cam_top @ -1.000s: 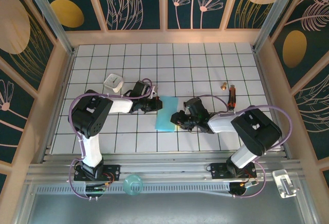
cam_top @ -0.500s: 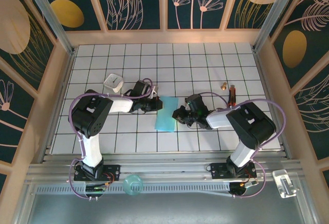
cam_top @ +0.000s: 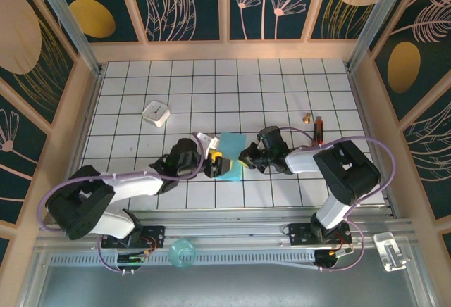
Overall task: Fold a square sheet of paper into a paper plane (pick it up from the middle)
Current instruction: Fold the triangle a second time at the center of the table.
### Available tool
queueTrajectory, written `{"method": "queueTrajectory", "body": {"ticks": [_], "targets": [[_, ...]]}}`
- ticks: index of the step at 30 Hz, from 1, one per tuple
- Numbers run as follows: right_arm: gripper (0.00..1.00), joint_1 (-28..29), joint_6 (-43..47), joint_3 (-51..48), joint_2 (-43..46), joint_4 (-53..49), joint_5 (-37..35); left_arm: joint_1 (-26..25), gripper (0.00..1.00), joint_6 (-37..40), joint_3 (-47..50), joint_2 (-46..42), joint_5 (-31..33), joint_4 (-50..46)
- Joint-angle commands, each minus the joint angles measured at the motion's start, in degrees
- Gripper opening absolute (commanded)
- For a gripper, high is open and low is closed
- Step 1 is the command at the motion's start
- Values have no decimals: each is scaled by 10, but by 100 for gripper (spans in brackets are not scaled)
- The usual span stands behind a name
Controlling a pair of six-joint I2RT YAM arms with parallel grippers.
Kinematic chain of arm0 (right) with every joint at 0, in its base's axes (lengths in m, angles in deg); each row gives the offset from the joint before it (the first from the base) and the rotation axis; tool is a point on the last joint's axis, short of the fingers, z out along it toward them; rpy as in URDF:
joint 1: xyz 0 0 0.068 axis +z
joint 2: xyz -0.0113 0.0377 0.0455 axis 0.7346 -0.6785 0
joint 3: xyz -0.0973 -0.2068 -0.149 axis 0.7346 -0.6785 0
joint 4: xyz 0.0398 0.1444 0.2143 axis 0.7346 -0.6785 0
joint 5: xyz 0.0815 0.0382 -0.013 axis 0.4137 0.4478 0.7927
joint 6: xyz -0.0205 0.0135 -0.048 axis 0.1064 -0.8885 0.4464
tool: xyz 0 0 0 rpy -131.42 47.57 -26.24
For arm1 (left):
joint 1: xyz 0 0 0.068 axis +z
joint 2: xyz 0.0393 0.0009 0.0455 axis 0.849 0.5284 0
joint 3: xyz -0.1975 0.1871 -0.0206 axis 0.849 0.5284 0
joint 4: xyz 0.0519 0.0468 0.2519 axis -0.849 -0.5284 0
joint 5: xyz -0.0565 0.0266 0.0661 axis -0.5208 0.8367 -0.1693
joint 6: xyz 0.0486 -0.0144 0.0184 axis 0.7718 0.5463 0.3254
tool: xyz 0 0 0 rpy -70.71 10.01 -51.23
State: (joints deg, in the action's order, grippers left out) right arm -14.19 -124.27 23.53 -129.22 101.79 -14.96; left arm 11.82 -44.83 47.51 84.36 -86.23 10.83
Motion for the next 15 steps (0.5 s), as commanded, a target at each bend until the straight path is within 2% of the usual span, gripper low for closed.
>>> {"method": "queueTrajectory", "body": {"ticks": [1,9,15], "targets": [[0,-9,-19,21,17,-29,28,-43,66,108,18,-3,100,24],[0,-14,-14,34,19,-45,33,-115,71,235,-21,58,173,1],[0,-14,-13,34,11,-37,39,-132,71,280,-57,109,205,-20]]}}
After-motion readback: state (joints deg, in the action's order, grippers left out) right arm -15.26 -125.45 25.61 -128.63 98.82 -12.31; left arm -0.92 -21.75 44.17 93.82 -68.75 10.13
